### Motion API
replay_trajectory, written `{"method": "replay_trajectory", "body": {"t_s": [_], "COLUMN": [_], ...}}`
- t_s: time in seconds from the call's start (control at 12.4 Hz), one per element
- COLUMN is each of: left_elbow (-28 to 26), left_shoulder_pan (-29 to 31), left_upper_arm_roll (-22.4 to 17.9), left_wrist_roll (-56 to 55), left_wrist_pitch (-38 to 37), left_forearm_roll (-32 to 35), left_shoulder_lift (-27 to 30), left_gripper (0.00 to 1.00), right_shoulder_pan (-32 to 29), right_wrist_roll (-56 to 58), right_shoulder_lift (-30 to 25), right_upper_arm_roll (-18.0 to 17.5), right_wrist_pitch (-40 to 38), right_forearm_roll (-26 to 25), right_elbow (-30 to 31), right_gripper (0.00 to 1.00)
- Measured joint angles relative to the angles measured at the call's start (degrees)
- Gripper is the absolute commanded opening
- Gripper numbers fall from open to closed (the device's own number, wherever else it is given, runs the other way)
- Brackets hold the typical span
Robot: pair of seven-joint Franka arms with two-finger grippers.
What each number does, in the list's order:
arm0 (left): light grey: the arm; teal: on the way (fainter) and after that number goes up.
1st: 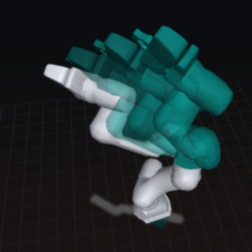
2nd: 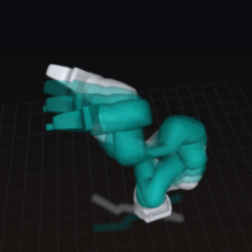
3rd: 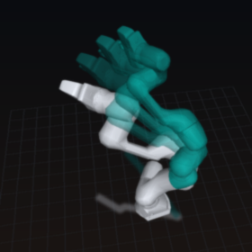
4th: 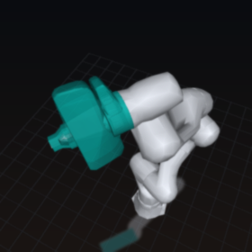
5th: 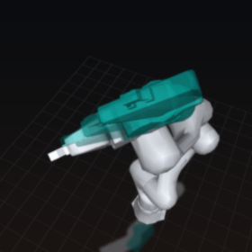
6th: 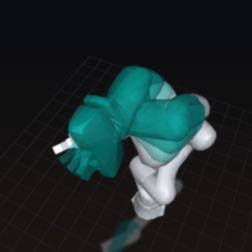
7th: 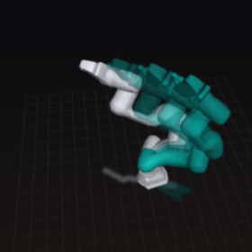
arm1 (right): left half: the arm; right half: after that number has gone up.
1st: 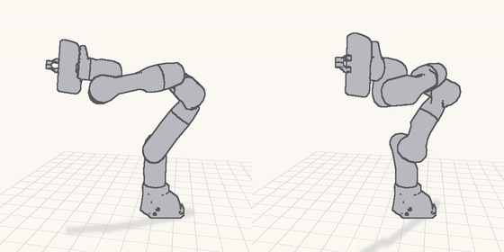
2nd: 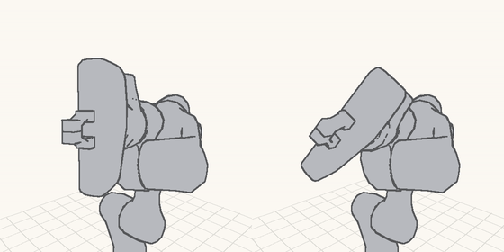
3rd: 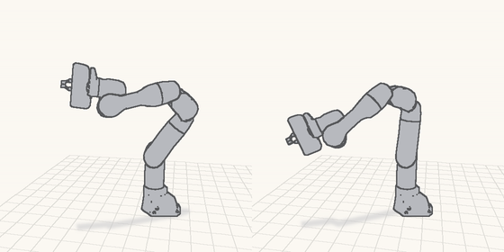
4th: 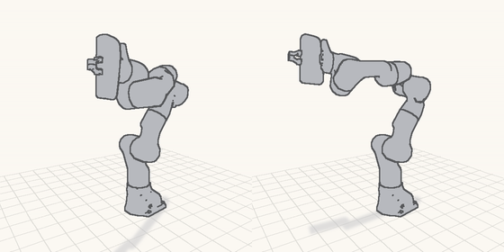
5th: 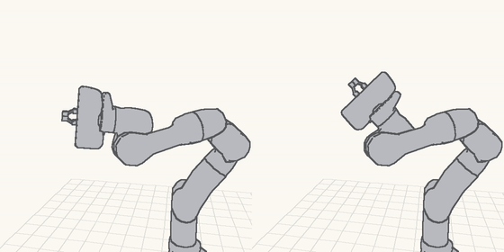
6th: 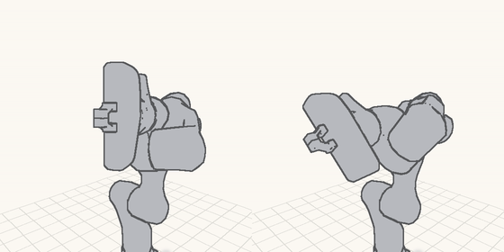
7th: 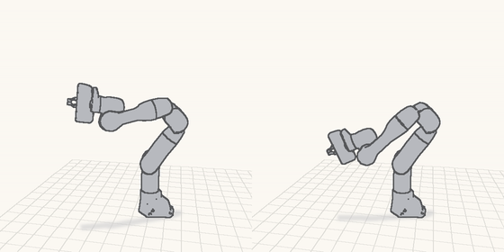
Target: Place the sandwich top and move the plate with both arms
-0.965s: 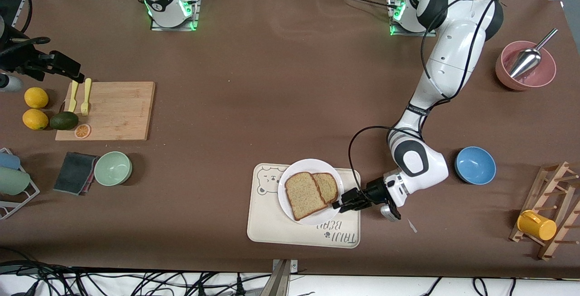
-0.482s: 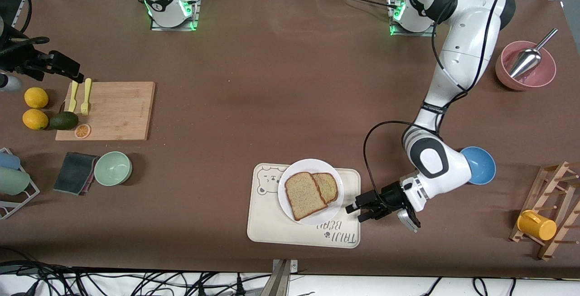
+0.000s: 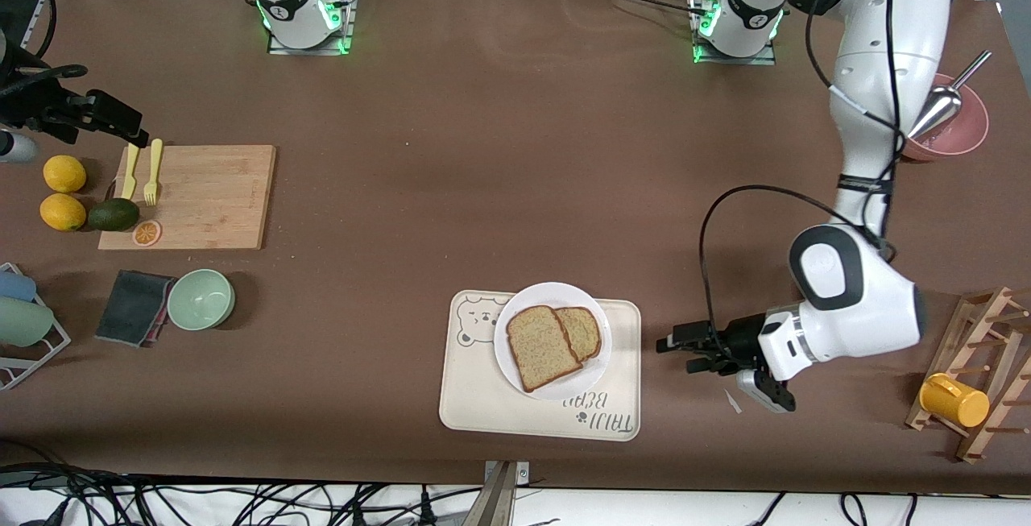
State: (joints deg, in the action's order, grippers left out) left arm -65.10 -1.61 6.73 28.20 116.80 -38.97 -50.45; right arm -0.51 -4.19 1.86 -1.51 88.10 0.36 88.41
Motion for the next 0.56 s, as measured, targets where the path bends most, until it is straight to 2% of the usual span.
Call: {"method": "replay_trajectory", "body": {"t_s": [0.24, 0.56], "left_elbow": [0.0, -0.2], "left_shoulder_pan": [1.3, 1.3], "left_upper_arm_roll": [0.0, -0.1], "left_wrist_roll": [-8.0, -19.0], "left_wrist_pitch": [-11.3, -25.2], "left_forearm_roll": [16.5, 27.8], "left_shoulder_lift": [5.8, 15.4], "left_gripper": [1.0, 1.0], "right_shoulder_pan": [0.0, 0.0], "right_wrist_roll": [0.0, 0.0], "right_shoulder_lift": [0.0, 0.0], "right_upper_arm_roll": [0.0, -0.1], "right_wrist_pitch": [0.0, 0.0], "right_forearm_roll": [0.0, 0.0], "right_elbow": [0.0, -0.1], "right_gripper": [1.0, 1.0]}}
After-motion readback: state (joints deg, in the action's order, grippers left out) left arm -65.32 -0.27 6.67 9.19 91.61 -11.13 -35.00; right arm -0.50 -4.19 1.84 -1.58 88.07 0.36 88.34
